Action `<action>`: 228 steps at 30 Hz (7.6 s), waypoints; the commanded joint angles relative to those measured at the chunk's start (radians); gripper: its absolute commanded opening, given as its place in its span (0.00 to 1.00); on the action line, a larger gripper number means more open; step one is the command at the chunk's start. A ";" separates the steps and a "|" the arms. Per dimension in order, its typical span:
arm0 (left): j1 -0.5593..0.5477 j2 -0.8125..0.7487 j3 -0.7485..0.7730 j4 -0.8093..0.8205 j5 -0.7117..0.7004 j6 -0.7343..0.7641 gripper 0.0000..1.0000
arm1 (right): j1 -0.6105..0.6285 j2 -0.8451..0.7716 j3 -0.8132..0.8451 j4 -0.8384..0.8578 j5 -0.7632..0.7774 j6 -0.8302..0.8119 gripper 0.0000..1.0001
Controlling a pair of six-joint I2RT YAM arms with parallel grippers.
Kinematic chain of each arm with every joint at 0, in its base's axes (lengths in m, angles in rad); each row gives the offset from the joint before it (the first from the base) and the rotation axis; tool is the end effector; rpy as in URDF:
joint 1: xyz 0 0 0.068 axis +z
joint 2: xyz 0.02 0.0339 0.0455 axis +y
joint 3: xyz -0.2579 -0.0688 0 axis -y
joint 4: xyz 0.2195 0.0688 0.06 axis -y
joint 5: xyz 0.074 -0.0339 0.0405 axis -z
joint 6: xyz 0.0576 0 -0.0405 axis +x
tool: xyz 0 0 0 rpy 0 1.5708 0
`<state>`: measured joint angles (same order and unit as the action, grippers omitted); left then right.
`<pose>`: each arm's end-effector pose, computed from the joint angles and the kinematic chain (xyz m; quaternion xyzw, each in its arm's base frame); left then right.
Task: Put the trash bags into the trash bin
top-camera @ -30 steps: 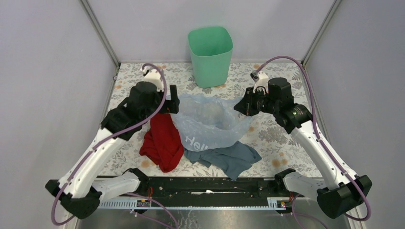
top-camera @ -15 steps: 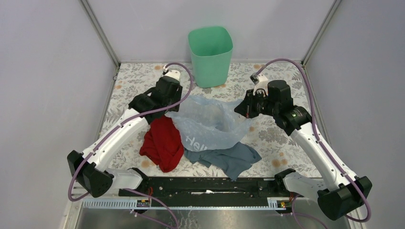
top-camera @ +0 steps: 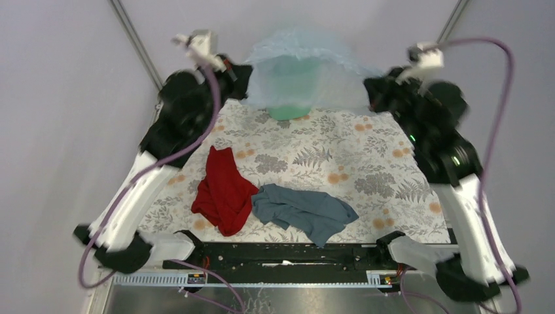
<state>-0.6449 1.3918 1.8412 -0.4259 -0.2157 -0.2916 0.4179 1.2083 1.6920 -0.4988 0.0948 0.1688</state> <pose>0.2279 -0.1560 0.5197 0.0463 0.6974 -0.2539 0.6686 0.2090 0.0869 0.5079 -0.0554 0.7102 0.1704 0.6808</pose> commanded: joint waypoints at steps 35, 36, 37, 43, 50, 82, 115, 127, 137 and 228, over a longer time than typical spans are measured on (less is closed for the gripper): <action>0.057 -0.427 -0.615 0.007 0.336 -0.269 0.00 | 0.008 -0.258 -0.622 0.234 -0.490 0.167 0.06; 0.044 -0.409 -0.613 0.044 0.364 -0.297 0.00 | 0.009 -0.242 -0.626 0.281 -0.533 0.197 0.06; 0.022 -0.394 -0.613 0.084 0.376 -0.317 0.00 | 0.009 -0.229 -0.634 0.335 -0.568 0.232 0.07; -0.177 -0.247 -0.513 0.154 0.222 -0.365 0.00 | 0.029 -0.134 -0.651 0.612 -0.772 0.425 0.09; -0.232 -0.131 -0.487 0.251 0.167 -0.432 0.00 | 0.100 -0.142 -0.710 0.700 -0.745 0.464 0.38; -0.251 -0.028 -0.481 0.266 0.147 -0.537 0.02 | 0.515 -0.166 -0.732 0.488 0.262 0.280 0.50; 0.174 0.608 0.357 -0.098 -0.238 -0.144 0.95 | 0.516 -0.561 -0.691 0.078 0.635 0.098 0.02; 0.173 0.810 0.418 0.021 -0.224 -0.107 0.59 | 0.516 -0.620 -0.727 0.127 0.648 0.006 0.08; 0.159 0.705 0.324 -0.019 -0.200 -0.056 0.08 | 0.516 -0.622 -0.717 0.123 0.633 -0.002 0.10; 0.037 0.183 -0.166 0.063 0.307 -0.146 0.60 | 0.487 -0.188 -0.449 0.434 0.551 -0.055 0.01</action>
<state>-0.5449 1.5398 1.7069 -0.4412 0.0647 -0.4355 0.9089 1.0275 1.2449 -0.1352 0.7097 0.1341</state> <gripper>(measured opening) 0.637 0.043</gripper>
